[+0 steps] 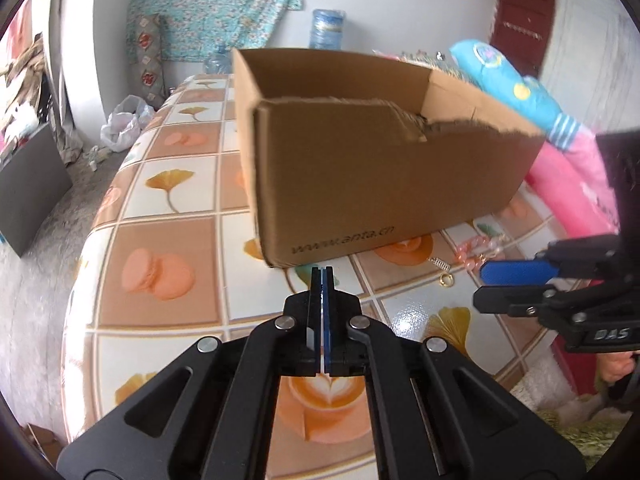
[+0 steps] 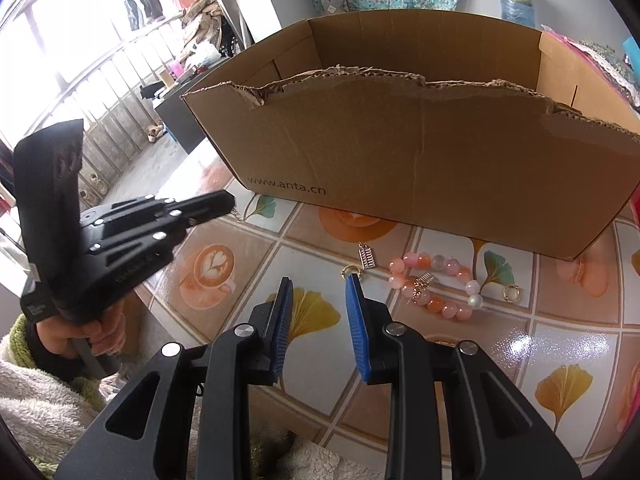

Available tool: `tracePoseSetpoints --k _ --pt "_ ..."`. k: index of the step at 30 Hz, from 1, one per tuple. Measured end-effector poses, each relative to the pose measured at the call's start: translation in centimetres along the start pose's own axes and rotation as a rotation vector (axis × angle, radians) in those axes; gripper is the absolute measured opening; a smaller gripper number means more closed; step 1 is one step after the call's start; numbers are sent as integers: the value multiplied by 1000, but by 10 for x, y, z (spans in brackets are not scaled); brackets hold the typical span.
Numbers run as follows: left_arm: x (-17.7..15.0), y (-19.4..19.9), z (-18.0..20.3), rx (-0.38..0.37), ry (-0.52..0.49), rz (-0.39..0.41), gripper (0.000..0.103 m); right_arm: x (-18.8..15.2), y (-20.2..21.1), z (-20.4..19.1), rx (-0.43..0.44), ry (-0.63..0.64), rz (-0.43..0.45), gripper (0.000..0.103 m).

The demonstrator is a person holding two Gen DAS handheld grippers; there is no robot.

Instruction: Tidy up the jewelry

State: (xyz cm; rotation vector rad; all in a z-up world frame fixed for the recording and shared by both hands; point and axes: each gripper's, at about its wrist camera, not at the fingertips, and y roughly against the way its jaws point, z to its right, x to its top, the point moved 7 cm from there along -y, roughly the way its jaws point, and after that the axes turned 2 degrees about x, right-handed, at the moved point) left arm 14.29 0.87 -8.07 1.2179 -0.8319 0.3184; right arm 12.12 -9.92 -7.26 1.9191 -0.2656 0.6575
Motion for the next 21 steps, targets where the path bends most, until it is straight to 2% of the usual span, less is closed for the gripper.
tracePoseSetpoints --k 7,10,14,21 --pt "-3 1 -5 10 22 -5 0 1 -11 0 -60 31 -22 27" --pt "-4 0 -1 3 12 -3 0 0 -15 1 -98 48 -30 22" --pt "-7 0 3 -4 1 -3 0 0 -22 6 -130 31 -44 18" --pt "-9 -1 3 -15 14 -11 0 6 -29 8 -159 18 -43 18"
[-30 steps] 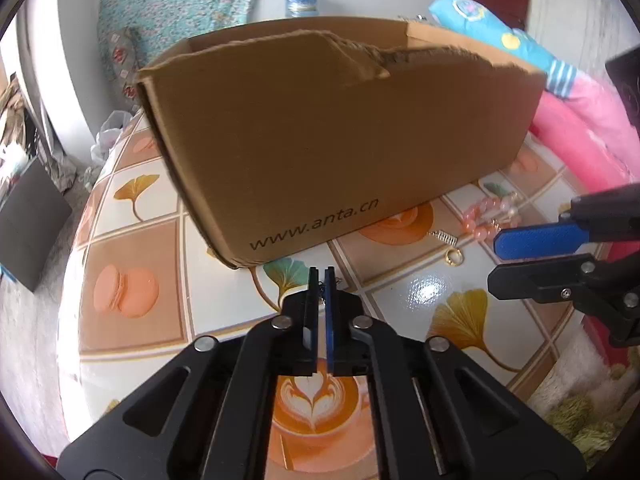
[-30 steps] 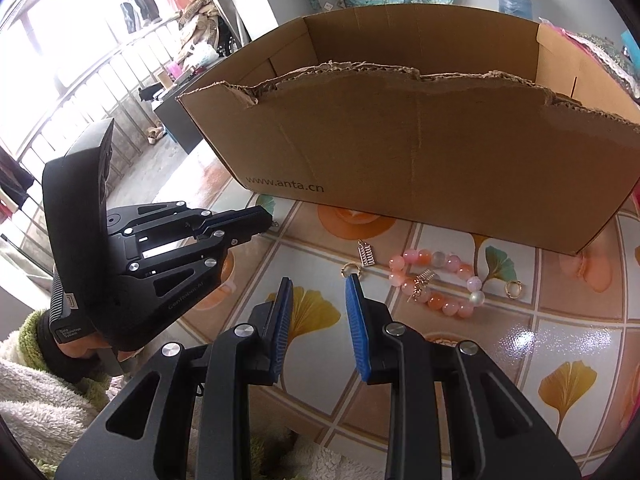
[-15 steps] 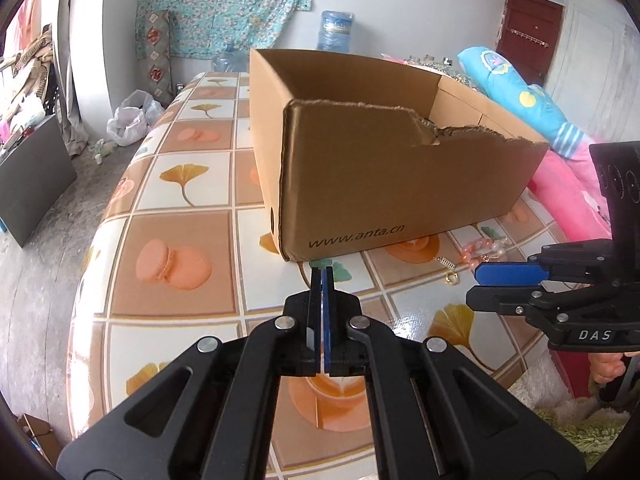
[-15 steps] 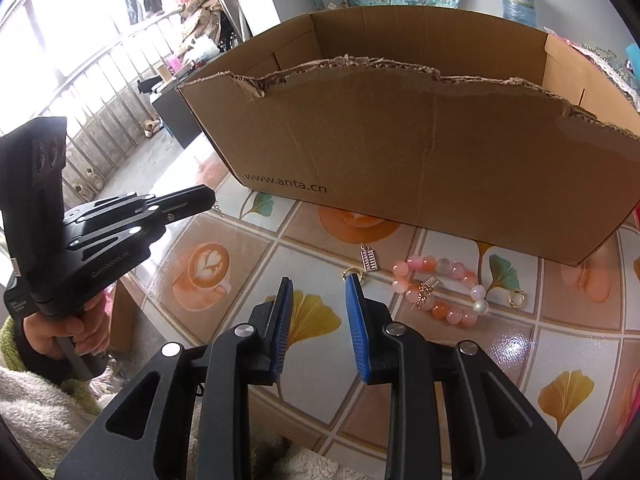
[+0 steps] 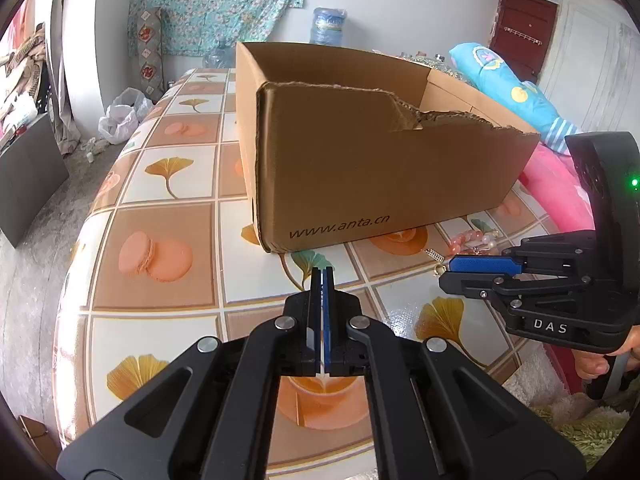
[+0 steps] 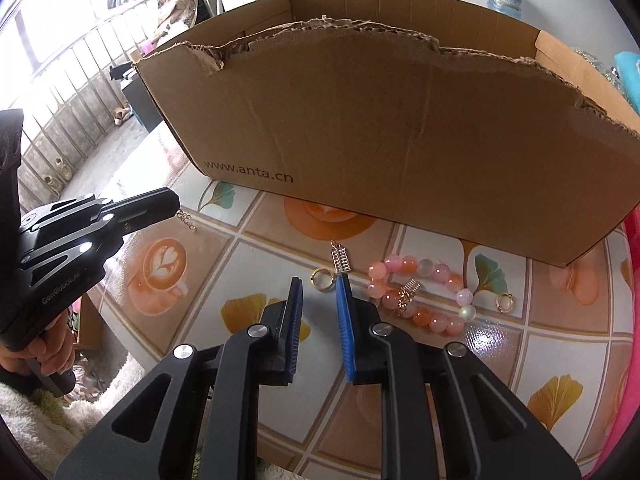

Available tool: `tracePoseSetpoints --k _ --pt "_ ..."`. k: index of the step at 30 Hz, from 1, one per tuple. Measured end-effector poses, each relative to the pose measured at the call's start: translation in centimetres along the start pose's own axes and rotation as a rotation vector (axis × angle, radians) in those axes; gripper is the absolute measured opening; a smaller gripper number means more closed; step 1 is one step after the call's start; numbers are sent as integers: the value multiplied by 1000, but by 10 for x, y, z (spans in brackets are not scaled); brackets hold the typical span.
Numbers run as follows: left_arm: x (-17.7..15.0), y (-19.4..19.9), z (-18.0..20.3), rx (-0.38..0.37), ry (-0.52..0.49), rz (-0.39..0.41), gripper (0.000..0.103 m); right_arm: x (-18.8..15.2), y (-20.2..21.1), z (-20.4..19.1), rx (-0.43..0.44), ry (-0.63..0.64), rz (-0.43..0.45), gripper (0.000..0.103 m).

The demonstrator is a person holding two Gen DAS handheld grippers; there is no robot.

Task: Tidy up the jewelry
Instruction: 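Grasp a gold ring with the right tool while the left tool holds its charm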

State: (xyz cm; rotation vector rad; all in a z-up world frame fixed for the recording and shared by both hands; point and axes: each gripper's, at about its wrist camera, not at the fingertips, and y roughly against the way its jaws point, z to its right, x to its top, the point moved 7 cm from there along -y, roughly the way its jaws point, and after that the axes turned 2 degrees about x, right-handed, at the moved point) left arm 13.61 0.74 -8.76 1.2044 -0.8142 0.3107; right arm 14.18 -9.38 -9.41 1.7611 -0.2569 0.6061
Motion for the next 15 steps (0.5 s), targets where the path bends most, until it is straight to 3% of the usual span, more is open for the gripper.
tracePoseSetpoints --k 13,15 --pt "-2 -1 -4 -4 14 -9 0 12 -7 -10 -50 44 8 17" --pt "-2 -1 -4 -4 14 -8 0 12 -8 -11 -48 42 9 13"
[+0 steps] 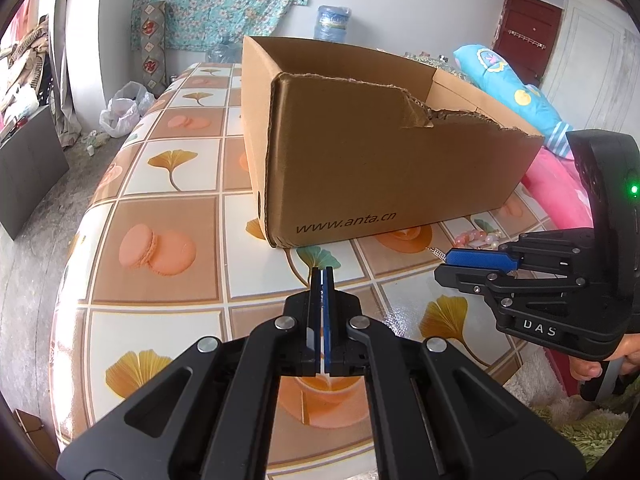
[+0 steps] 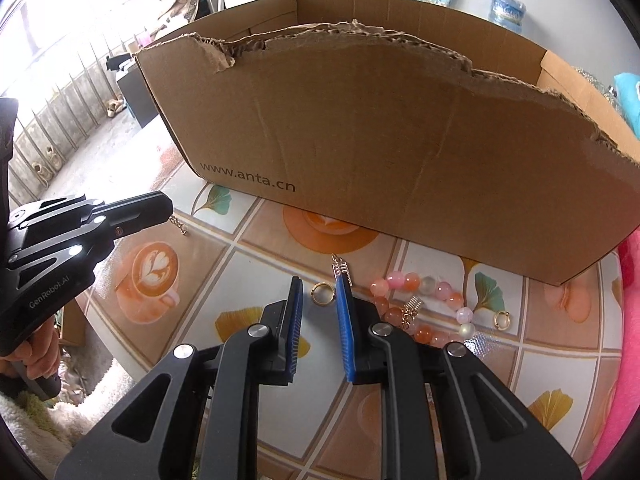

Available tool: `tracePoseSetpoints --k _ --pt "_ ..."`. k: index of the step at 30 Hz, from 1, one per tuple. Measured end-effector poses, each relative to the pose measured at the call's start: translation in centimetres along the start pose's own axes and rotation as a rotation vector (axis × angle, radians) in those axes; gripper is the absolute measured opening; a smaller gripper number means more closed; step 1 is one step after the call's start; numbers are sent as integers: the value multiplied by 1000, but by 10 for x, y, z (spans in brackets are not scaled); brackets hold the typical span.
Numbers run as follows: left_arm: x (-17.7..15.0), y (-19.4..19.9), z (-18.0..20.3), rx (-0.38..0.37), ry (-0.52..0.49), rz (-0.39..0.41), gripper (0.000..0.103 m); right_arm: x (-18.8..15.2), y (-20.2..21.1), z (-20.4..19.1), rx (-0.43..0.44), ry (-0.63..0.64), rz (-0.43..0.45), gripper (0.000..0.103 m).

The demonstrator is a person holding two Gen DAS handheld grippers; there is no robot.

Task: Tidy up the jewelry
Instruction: 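Grasp a gold ring with the right tool while the left tool holds its charm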

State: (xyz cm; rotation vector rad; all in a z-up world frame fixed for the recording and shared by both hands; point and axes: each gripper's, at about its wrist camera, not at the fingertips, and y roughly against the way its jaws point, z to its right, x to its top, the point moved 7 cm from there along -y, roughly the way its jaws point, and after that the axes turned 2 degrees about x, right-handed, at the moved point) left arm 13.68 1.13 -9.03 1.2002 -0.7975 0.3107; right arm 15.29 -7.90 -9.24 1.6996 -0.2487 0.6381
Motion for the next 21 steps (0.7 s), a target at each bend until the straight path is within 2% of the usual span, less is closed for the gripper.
tracePoseSetpoints --k 13,18,21 --pt "6 17 1 7 -17 33 0 -3 8 -1 46 -50 29 12" --pt "19 40 9 -7 -37 72 0 0 33 -6 74 -39 79 12" --pt "37 65 20 -57 -58 130 0 11 59 -10 120 -42 120 12"
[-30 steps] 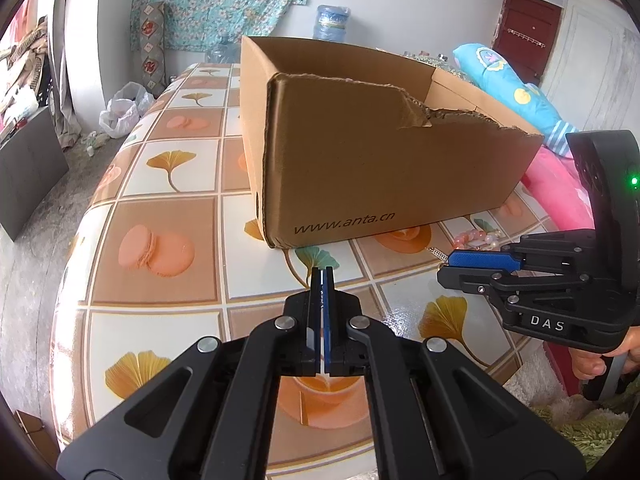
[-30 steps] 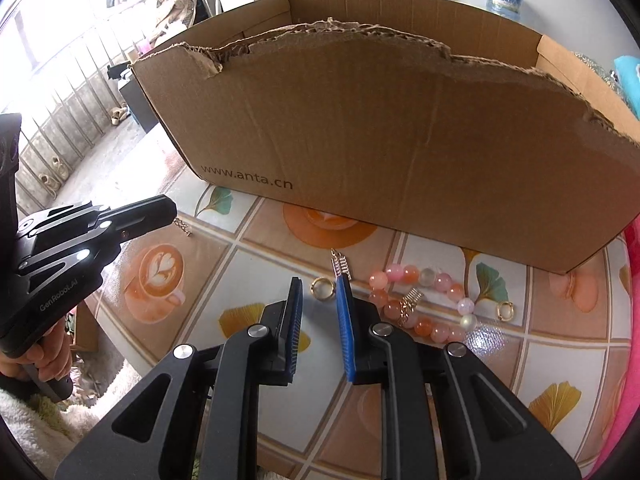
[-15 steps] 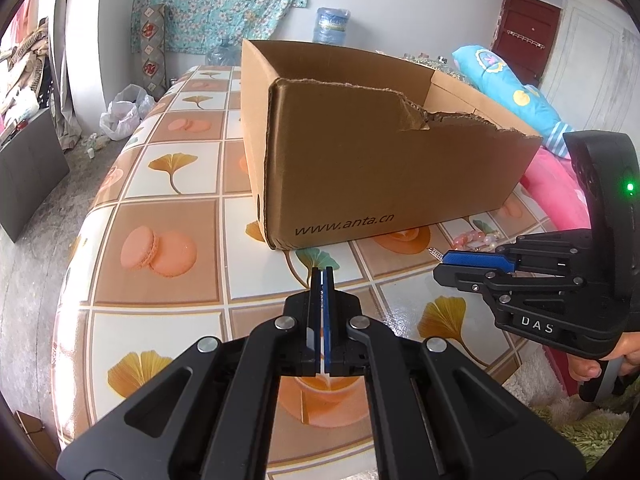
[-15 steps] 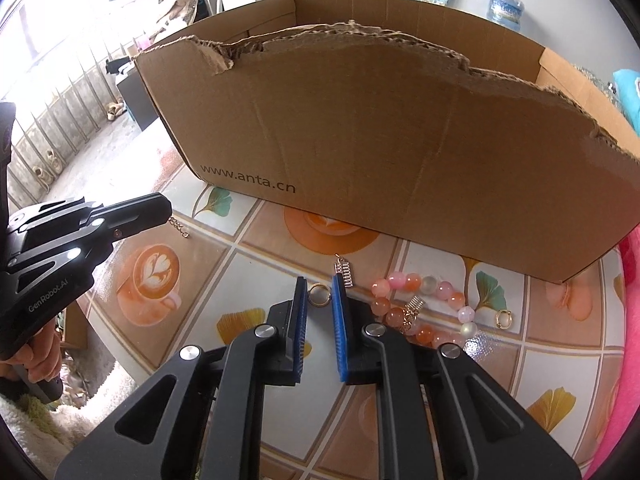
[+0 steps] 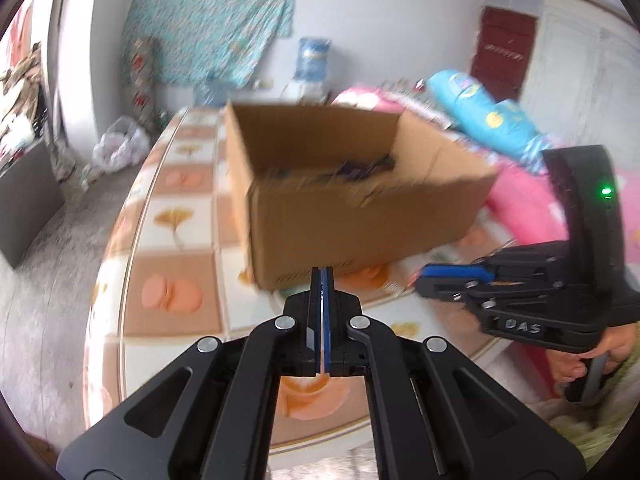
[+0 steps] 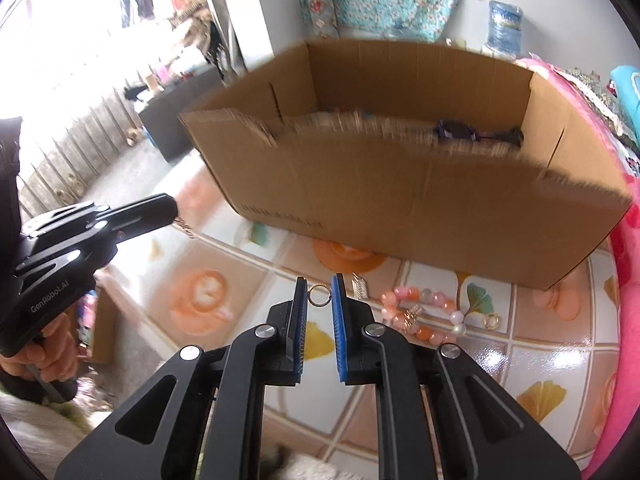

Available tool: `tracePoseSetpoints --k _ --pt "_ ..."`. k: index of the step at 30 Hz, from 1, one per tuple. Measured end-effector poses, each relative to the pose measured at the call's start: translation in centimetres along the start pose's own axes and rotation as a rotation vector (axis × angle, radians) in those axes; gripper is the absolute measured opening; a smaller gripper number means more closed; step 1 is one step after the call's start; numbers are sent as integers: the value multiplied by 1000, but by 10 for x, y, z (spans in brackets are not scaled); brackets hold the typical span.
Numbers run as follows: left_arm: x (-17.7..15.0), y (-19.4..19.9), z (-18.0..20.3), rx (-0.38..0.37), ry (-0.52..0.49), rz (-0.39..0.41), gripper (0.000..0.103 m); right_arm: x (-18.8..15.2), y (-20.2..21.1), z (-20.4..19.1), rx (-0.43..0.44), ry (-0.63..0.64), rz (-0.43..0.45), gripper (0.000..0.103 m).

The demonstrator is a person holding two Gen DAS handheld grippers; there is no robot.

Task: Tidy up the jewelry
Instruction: 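Grasp a gold ring with the right tool while the left tool holds its charm, then carry both tools over the box and open them to drop the items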

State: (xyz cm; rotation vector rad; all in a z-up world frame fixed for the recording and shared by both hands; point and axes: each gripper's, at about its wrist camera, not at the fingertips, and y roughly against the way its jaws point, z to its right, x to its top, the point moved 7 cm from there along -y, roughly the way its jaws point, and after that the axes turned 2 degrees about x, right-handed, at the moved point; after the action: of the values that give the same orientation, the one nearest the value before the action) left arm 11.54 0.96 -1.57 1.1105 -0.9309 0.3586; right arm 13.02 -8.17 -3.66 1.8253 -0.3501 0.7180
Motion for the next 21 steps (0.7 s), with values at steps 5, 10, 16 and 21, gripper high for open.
tracePoseSetpoints --k 5,10,16,21 --pt "49 30 18 -99 -40 97 0 48 54 -2 18 54 126 12" --pt "99 29 34 -189 -86 131 0 104 87 24 45 60 218 12" --pt "135 -46 36 -232 -42 -62 0 131 40 79 113 -18 30 13" --pt "130 -137 28 -320 118 -371 0 120 -23 108 147 -58 -205 13"
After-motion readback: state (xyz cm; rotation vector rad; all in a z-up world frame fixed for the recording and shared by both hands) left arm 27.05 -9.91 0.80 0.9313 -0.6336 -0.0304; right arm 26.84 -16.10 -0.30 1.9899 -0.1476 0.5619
